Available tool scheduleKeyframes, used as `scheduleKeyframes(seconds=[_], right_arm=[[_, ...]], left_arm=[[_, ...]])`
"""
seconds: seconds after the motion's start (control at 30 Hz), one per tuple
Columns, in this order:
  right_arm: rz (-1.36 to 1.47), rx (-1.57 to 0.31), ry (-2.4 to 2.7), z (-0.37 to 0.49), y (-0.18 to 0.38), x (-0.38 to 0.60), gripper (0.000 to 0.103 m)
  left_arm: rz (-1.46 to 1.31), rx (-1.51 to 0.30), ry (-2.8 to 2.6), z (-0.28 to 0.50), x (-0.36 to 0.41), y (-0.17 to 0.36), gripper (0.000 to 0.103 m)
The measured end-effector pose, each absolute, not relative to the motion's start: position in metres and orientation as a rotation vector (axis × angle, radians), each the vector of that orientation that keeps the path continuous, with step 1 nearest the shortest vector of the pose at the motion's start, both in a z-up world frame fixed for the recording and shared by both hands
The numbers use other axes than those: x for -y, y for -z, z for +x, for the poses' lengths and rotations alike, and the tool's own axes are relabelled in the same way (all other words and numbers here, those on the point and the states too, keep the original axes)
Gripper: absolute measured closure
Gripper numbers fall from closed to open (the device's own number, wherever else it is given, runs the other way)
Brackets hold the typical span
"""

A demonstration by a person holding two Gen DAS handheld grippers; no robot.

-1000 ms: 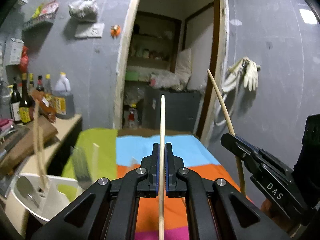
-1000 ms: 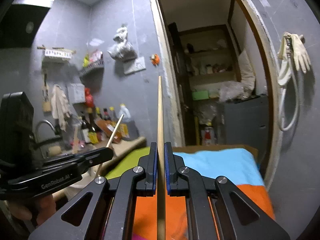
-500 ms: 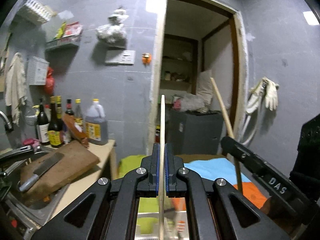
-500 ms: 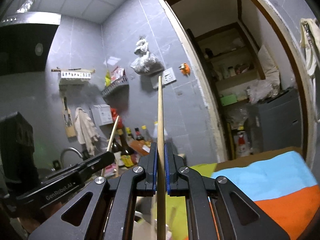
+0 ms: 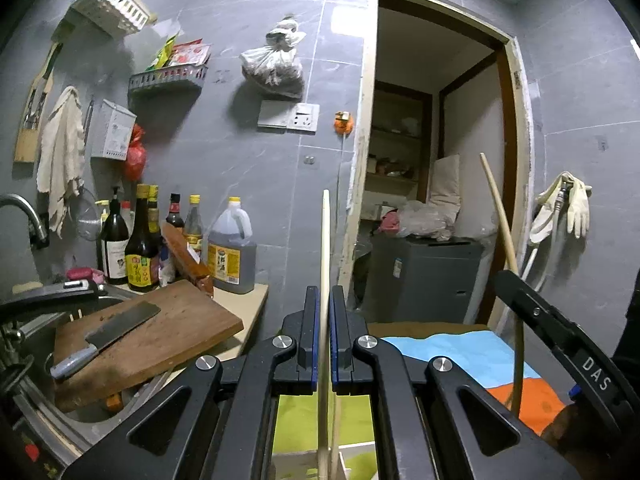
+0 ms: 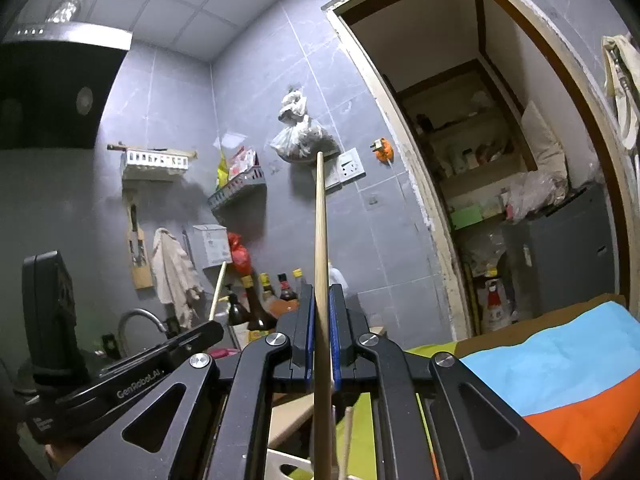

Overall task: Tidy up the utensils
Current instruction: 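Lift both chopsticks and carry them over the white caddy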

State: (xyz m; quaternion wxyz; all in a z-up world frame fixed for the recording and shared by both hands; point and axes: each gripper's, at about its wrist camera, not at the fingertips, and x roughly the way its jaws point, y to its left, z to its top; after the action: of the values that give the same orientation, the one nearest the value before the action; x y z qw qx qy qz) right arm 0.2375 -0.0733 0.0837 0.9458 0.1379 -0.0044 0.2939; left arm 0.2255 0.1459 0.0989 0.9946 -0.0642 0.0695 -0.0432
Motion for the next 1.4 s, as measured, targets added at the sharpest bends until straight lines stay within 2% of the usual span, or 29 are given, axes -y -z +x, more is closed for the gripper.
scheduleKeyframes(seconds=[0.63,1.4], right_arm=[[0.211,-0.003,-0.528,0.241,-0.055,0.063,0.098],[0.108,-0.108,-0.565,0.227,-0.042,0.065,0.098]], left_arm=[[-0.149,-0.137,0.036,0.229,-0.138,-0.07,0.101],[-0.181,-0.24,0.076,0.219,-0.138,-0.044,0.1]])
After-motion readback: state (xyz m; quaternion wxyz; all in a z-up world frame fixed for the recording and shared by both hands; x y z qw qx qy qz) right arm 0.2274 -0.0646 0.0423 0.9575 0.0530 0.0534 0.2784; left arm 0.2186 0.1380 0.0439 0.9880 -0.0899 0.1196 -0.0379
